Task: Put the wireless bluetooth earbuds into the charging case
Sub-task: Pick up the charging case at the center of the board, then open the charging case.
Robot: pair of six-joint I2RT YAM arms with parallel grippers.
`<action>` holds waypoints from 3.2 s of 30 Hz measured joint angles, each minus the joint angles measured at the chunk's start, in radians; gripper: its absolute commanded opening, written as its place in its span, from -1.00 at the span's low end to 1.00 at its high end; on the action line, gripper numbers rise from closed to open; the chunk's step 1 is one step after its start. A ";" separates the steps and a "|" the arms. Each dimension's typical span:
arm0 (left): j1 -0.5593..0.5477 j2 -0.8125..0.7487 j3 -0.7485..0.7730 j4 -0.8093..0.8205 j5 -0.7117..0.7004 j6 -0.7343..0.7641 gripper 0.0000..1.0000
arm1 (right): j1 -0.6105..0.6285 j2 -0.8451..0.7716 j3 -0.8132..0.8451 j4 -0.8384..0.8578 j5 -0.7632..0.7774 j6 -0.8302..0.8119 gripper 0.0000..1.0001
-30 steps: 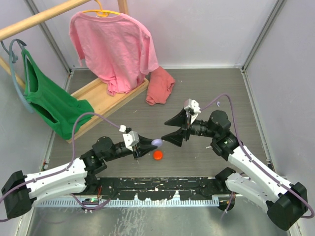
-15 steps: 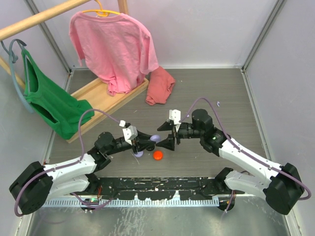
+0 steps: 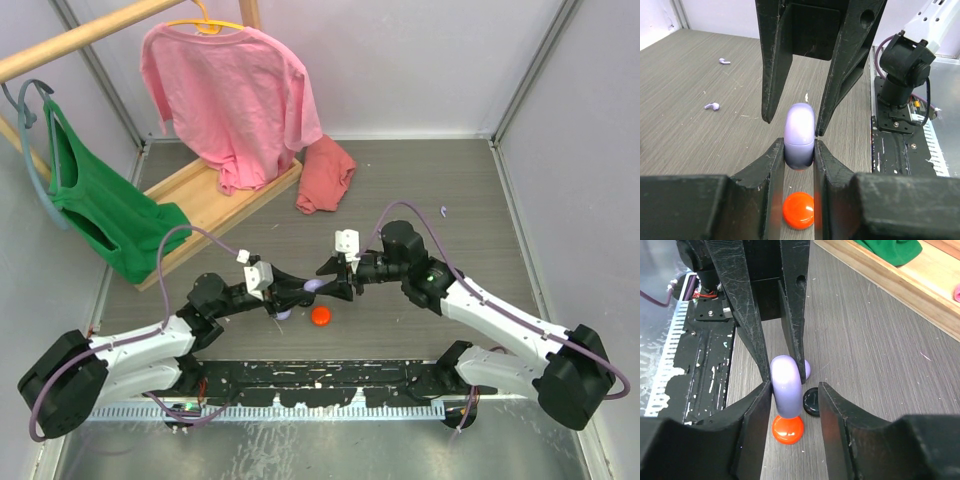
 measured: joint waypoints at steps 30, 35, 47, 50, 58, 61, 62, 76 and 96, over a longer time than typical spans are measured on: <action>0.003 -0.018 0.000 -0.002 0.030 -0.001 -0.23 | 0.000 0.003 0.062 -0.071 -0.077 0.022 -0.95; 0.003 -0.014 0.000 -0.001 0.032 -0.004 -0.34 | 0.000 0.004 0.062 -0.059 -0.077 0.032 -0.95; 0.003 -0.014 0.000 0.000 0.031 -0.027 -0.33 | 0.013 0.022 0.062 -0.035 -0.077 0.048 -0.95; 0.003 -0.014 0.000 0.000 0.031 -0.031 -0.40 | 0.016 0.023 0.062 -0.028 -0.077 0.048 -0.94; 0.004 -0.014 0.000 -0.002 0.025 -0.038 -0.99 | 0.017 0.023 0.062 -0.028 -0.077 0.047 -0.74; 0.004 -0.013 0.000 -0.002 0.025 -0.037 -1.00 | 0.017 0.023 0.062 -0.028 -0.077 0.043 -0.54; 0.004 -0.013 0.000 -0.002 0.025 -0.034 -1.00 | 0.017 0.023 0.062 -0.028 -0.077 0.042 -0.45; 0.006 -0.014 0.000 0.007 0.048 0.052 -1.00 | 0.024 -0.016 0.061 -0.042 -0.004 0.014 -0.09; 0.005 -0.016 -0.011 -0.005 0.074 0.092 -1.00 | 0.024 -0.054 0.074 -0.082 0.164 0.049 0.30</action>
